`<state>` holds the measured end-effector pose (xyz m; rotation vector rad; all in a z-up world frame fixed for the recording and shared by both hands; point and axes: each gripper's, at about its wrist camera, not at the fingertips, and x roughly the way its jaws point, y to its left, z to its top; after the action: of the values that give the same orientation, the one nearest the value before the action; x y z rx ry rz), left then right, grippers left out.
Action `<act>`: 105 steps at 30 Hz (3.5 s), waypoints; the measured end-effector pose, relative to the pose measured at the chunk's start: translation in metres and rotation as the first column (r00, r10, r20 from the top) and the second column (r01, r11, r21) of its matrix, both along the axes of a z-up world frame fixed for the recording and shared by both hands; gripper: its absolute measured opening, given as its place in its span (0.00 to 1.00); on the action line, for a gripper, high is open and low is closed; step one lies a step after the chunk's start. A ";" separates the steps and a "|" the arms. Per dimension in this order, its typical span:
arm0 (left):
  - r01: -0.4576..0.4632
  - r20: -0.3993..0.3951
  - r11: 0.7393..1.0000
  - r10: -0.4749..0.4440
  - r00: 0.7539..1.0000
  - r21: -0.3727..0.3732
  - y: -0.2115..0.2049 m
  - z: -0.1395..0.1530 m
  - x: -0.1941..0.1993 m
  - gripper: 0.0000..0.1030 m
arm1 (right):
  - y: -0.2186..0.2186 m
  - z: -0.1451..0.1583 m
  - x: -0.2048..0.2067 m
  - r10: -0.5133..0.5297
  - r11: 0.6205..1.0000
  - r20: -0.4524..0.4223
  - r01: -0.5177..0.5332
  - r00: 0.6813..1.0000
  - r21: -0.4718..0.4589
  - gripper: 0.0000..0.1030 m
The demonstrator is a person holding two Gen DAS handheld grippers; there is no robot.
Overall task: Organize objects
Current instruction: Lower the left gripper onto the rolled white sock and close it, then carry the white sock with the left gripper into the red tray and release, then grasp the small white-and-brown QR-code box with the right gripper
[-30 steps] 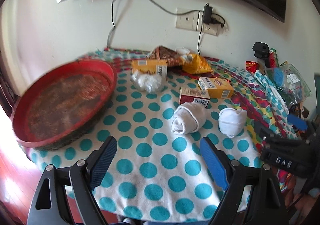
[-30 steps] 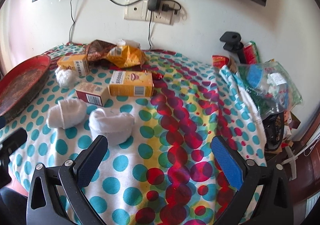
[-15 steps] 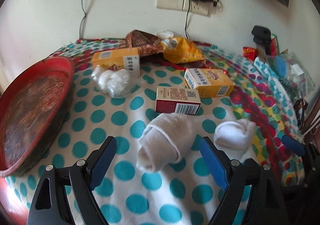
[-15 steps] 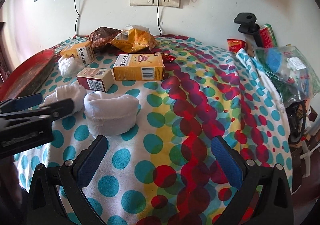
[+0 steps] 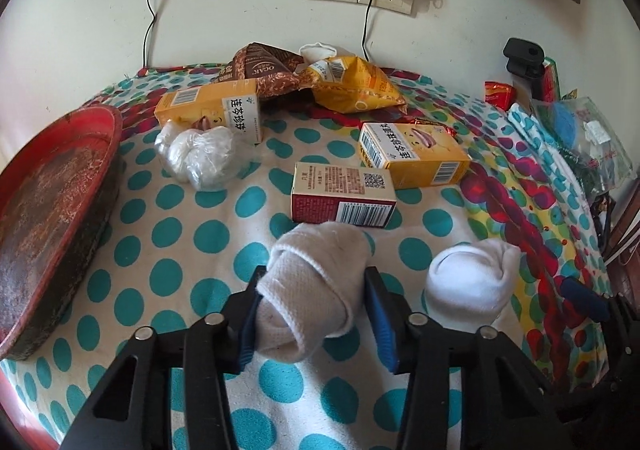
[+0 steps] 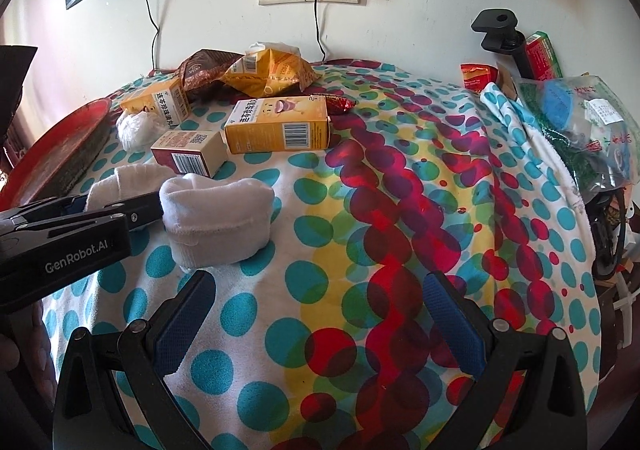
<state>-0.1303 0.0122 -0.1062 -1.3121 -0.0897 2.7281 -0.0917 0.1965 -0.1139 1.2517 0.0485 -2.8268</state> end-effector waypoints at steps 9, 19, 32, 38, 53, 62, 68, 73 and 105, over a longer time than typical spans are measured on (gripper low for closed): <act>-0.018 -0.052 1.000 0.018 0.998 0.002 -0.009 0.015 0.008 0.33 | -0.002 0.002 0.000 0.003 1.000 0.003 -0.003 1.000 0.007 1.00; -0.145 -0.138 0.989 0.144 0.980 -0.002 -0.075 0.048 0.025 0.33 | -0.009 0.006 0.005 0.008 1.000 0.000 -0.008 1.000 0.013 1.00; -0.431 -0.094 0.902 0.429 0.899 -0.002 -0.227 0.040 0.045 0.33 | -0.027 0.010 0.010 0.041 0.999 -0.015 -0.040 0.999 0.030 1.00; -0.507 -0.056 0.862 0.505 0.861 -0.025 -0.272 0.030 0.040 0.33 | -0.035 0.009 0.010 0.058 0.998 -0.015 -0.057 0.998 0.036 1.00; -0.531 0.023 0.846 0.532 0.846 -0.037 -0.293 0.009 0.012 0.49 | -0.057 0.016 0.011 0.097 0.993 -0.020 -0.096 0.995 0.063 1.00; -0.514 -0.083 0.857 0.511 0.855 -0.016 -0.280 0.031 0.044 0.58 | -0.068 0.031 0.000 0.110 0.993 -0.034 -0.108 0.993 0.051 1.00; -0.443 -0.230 0.897 0.431 0.873 0.001 -0.238 0.059 0.105 0.58 | -0.086 0.048 -0.024 0.184 0.982 -0.089 -0.186 0.979 -0.020 1.00; -0.385 -0.261 0.921 0.386 0.885 0.054 -0.206 0.061 0.144 0.58 | -0.103 0.044 -0.054 0.178 0.984 -0.053 -0.178 0.983 0.003 1.00; -0.287 -0.282 0.946 0.320 0.905 0.151 -0.183 0.050 0.165 0.58 | -0.144 0.039 -0.100 0.091 0.994 -0.014 -0.092 0.996 -0.053 0.61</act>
<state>0.0343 -0.1709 -0.0566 -0.9013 -0.4411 3.0985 -0.1916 0.0522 -0.0750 1.1900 0.0295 -2.7390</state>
